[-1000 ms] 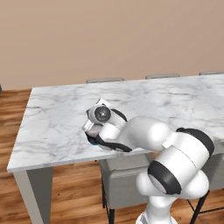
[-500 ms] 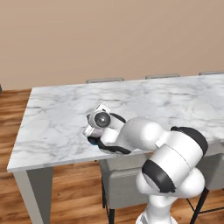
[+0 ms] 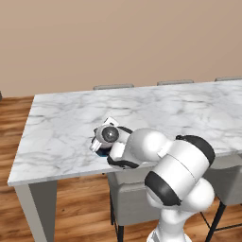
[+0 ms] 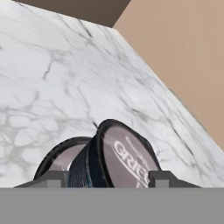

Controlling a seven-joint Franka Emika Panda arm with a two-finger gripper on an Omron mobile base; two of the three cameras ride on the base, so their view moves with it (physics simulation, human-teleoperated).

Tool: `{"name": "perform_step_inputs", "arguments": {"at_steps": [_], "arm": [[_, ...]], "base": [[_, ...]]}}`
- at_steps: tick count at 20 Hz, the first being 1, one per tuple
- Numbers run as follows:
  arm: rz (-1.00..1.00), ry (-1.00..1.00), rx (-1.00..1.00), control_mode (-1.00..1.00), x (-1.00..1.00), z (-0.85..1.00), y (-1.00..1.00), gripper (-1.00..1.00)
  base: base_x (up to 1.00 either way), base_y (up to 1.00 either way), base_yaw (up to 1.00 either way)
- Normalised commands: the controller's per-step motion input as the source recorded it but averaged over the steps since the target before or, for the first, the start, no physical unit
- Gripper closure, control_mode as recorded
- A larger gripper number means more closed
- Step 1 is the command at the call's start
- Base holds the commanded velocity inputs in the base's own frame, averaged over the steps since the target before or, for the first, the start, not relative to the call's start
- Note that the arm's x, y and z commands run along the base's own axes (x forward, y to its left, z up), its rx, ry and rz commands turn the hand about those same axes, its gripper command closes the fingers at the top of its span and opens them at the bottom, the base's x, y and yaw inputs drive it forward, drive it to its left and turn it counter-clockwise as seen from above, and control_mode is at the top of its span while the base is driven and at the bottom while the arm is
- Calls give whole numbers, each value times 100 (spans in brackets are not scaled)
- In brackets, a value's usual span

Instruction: Stack the yogurt containers by placing the smaller containers on top of the larger containers.

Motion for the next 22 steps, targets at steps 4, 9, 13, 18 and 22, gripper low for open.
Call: {"name": "perform_step_inputs", "arguments": {"at_steps": [4,9,13,18,22], "arm": [[0,0,0,-100,22,-16,0,100],[0,0,0,-100,16,-17,0,100],[0,0,0,-100,12,-21,0,100],[0,0,0,-100,14,-35,0,100],[0,0,0,-100,11,-30,0,100]], "base": [[0,0,0],[0,0,0],[0,0,0],[0,0,0],[0,0,0]]}}
